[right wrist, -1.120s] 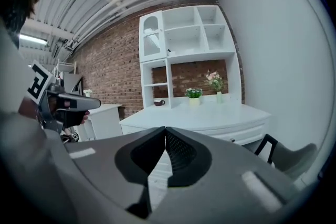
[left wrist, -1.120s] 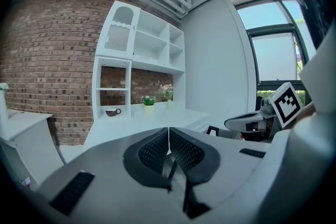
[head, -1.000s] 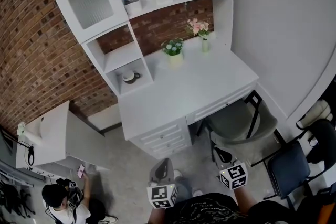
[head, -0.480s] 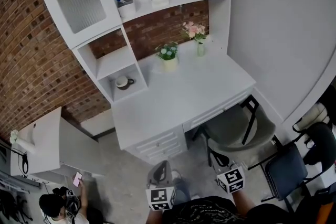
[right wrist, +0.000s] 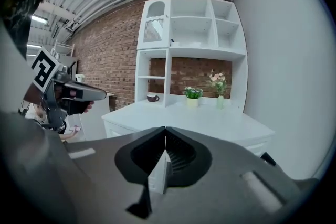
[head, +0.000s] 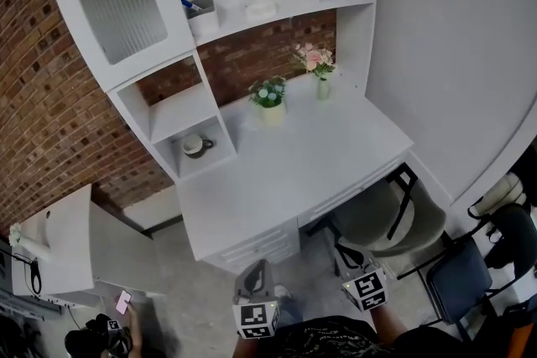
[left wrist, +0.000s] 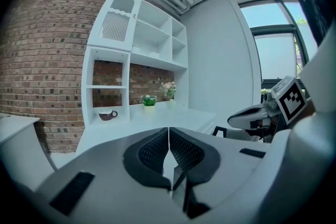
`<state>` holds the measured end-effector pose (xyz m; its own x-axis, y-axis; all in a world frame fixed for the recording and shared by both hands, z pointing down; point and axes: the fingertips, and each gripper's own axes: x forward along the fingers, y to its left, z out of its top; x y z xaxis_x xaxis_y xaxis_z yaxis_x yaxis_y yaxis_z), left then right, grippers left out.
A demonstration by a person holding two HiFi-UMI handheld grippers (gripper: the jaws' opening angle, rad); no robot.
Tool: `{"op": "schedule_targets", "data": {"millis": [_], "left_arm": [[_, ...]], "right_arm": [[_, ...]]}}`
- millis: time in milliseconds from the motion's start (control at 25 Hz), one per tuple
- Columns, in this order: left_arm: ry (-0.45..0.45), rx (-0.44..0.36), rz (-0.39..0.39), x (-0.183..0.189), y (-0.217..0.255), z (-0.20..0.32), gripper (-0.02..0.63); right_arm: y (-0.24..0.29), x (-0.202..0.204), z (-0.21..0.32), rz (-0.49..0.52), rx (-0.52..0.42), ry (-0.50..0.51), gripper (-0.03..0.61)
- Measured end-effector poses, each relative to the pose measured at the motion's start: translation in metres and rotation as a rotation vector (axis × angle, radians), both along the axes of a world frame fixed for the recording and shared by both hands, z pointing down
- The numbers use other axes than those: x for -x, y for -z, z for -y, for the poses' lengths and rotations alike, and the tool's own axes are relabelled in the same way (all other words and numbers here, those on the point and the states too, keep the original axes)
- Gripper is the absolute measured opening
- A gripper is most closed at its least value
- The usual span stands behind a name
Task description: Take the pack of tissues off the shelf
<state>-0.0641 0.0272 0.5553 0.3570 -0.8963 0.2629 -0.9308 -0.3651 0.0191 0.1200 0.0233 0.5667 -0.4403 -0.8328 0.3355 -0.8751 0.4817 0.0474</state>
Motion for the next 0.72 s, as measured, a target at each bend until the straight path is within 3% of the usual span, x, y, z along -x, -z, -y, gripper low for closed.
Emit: {"op": "schedule_targets", "data": {"millis": [440, 720], "left_arm": [[-0.026, -0.029, -0.017, 0.045, 0.007, 0.080, 0.012], [-0.088, -0.054, 0.013, 0.067, 0.009, 0.129, 0.012]], "right_arm": [[0.010, 0.036, 0.072, -0.020, -0.011, -0.043, 0.006], [0.016, 0.055, 0.116, 0.075, -0.020, -0.119, 0.006]]}}
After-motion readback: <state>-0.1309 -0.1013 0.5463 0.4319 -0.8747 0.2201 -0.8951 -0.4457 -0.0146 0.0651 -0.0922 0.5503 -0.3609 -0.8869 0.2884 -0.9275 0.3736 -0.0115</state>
